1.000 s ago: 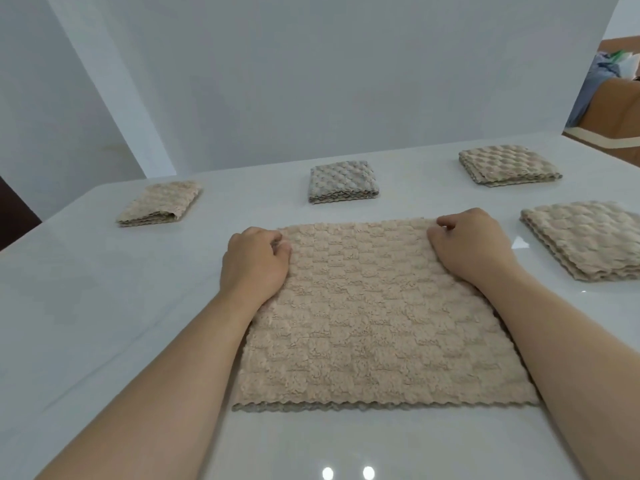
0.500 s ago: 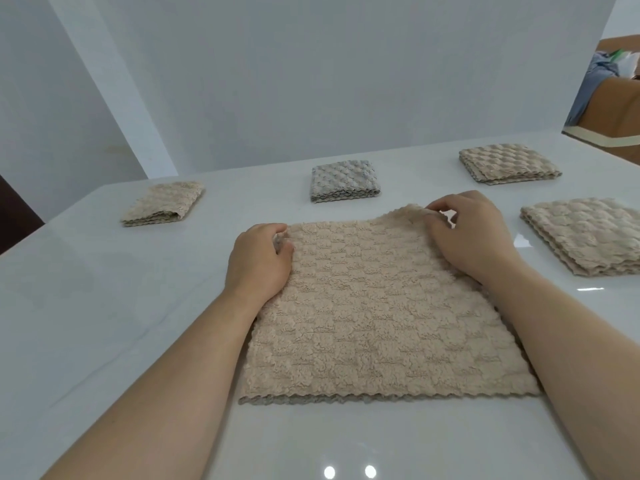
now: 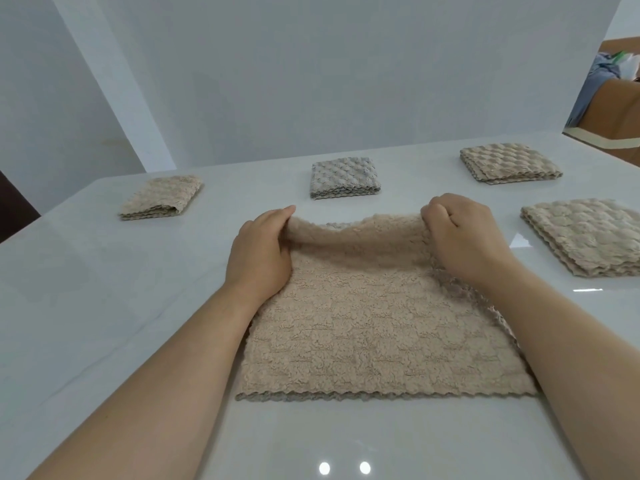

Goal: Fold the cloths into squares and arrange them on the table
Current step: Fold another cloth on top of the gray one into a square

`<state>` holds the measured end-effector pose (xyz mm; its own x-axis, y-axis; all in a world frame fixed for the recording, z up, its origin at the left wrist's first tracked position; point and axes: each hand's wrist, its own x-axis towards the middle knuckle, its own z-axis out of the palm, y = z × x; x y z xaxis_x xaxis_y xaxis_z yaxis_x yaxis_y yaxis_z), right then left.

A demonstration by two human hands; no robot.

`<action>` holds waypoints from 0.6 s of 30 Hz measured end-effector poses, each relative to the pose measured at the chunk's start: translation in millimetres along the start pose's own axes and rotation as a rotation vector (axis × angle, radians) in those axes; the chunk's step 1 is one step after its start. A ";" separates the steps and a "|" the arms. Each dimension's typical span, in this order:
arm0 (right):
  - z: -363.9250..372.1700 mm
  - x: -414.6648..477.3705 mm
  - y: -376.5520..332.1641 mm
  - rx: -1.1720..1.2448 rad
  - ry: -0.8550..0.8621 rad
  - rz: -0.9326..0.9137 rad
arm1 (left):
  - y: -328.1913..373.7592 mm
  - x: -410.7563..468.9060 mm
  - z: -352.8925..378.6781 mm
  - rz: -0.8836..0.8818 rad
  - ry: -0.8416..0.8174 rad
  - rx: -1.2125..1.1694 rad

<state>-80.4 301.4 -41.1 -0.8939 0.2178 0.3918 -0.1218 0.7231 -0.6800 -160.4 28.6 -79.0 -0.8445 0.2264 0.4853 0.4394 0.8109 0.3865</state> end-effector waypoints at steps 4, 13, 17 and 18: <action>0.3 2.2 4.7 -0.058 -0.006 0.002 | 2.4 -0.1 -4.7 -0.035 0.013 -0.075; -0.8 1.5 9.8 -0.050 -0.032 0.053 | 19.8 -9.3 -27.9 -0.103 -0.032 -0.205; -1.5 1.8 10.1 -0.091 -0.047 0.054 | 29.8 -16.1 -36.5 -0.005 -0.050 -0.225; -1.4 1.9 10.9 -0.099 -0.049 0.053 | 31.4 -16.7 -37.3 0.029 -0.050 -0.207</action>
<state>-82.8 310.6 -46.8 -0.9182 0.2268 0.3248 -0.0331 0.7731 -0.6334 -121.1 30.2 -45.8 -0.8424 0.2790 0.4610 0.5131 0.6768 0.5279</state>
